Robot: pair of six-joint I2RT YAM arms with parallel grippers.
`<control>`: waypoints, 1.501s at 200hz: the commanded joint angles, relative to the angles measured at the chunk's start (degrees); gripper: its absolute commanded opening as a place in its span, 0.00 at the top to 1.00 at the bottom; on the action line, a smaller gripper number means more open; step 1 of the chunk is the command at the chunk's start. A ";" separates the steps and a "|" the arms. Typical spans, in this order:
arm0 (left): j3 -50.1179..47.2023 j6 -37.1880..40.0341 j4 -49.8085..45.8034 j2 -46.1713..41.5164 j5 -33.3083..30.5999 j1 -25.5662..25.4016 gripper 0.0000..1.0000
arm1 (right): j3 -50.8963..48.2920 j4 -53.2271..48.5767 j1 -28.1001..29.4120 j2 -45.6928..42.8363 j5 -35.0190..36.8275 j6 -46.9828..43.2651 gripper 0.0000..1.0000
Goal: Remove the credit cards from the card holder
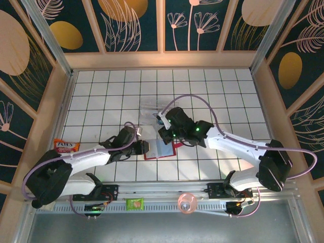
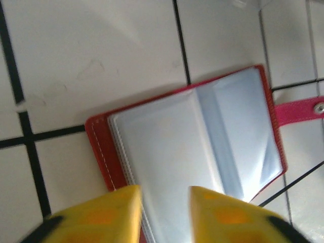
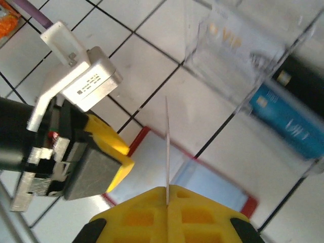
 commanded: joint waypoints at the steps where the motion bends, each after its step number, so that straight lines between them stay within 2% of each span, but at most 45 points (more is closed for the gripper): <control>1: 2.22 0.06 -5.43 -5.00 -3.20 0.84 0.53 | 5.25 -3.76 -0.49 -0.13 3.01 -12.88 1.00; 19: 2.15 -0.10 -8.17 -8.39 -4.81 1.56 0.36 | 10.20 -7.38 -1.10 2.64 1.78 -19.08 1.00; 45: 0.56 -0.78 -10.48 -10.95 -5.31 3.32 0.19 | 18.24 -12.95 -1.28 8.66 -0.76 -26.71 1.00; 51: 0.03 -1.05 -10.58 -11.51 -4.97 3.70 0.03 | 20.12 -14.46 -1.41 10.18 -1.29 -28.32 1.00; 54: -0.26 -1.23 -10.58 -11.75 -4.90 3.98 0.01 | 21.08 -15.27 -1.45 11.04 -1.66 -29.33 1.00; 104: -1.39 -1.51 -13.03 -13.37 -4.08 6.54 0.01 | 37.54 -25.89 -2.29 25.08 -0.21 -41.12 1.00; 161: -0.85 -1.12 -16.38 -13.25 -5.39 7.13 0.01 | 52.56 -31.58 -5.21 37.48 1.36 -49.37 1.00; 217: -0.93 -0.81 -15.62 -10.44 -3.73 8.28 0.01 | 58.10 -31.45 -7.04 44.63 2.09 -53.54 1.00; 300: -1.01 -0.35 -13.49 -7.74 -2.59 9.10 0.01 | 57.75 -30.61 -7.08 47.13 2.09 -54.25 1.00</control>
